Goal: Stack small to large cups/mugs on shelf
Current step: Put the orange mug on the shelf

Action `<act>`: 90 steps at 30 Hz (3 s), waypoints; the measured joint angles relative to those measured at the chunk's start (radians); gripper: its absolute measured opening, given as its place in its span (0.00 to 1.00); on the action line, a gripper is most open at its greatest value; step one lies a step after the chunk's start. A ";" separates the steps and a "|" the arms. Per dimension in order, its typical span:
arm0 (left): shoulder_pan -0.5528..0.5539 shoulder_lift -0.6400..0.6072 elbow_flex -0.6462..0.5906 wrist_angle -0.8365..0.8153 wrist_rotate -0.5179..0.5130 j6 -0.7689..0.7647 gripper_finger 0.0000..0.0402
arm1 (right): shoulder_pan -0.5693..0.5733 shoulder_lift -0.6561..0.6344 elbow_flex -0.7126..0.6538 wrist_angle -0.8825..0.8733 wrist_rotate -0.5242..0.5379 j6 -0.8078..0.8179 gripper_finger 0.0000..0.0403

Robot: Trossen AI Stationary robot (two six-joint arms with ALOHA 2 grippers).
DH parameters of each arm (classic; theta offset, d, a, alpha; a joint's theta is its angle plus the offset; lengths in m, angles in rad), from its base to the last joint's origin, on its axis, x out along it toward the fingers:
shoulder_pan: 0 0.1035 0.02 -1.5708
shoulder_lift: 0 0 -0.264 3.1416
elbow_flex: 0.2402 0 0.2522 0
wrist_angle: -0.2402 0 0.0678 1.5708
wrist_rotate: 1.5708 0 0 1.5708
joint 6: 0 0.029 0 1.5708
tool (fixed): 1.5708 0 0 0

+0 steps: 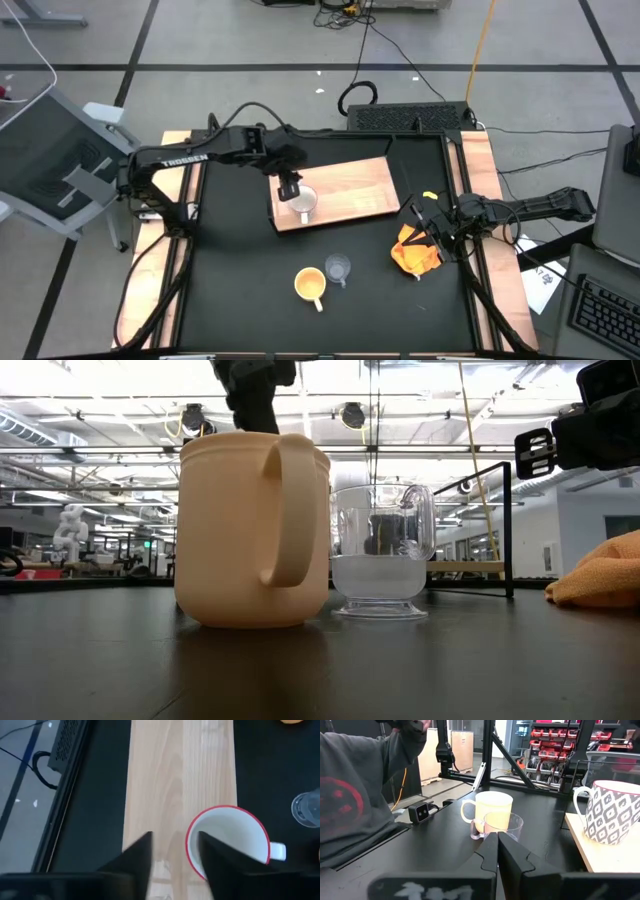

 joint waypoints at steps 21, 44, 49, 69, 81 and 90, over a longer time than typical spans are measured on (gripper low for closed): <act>0.049 -0.109 -0.029 0.043 -0.081 0.041 0.00 | 0.000 0.000 0.000 0.000 0.000 0.000 0.00; -0.049 -0.741 -0.713 0.590 0.024 -0.060 0.00 | 0.000 0.003 0.000 0.000 0.000 0.006 0.00; -0.107 -0.825 -0.838 0.648 -0.024 -0.079 0.00 | 0.000 0.003 0.000 0.000 0.000 0.006 0.00; -0.251 -0.899 -1.306 1.356 -0.019 -0.030 0.00 | 0.000 0.007 0.000 0.000 0.000 -0.018 0.00; -0.295 -0.899 -1.312 1.364 -0.024 -0.017 0.00 | 0.000 0.008 0.000 0.000 0.000 -0.039 0.00; -0.319 -0.899 -1.312 1.371 -0.024 -0.001 0.00 | 0.000 0.007 0.000 0.000 0.000 -0.052 0.00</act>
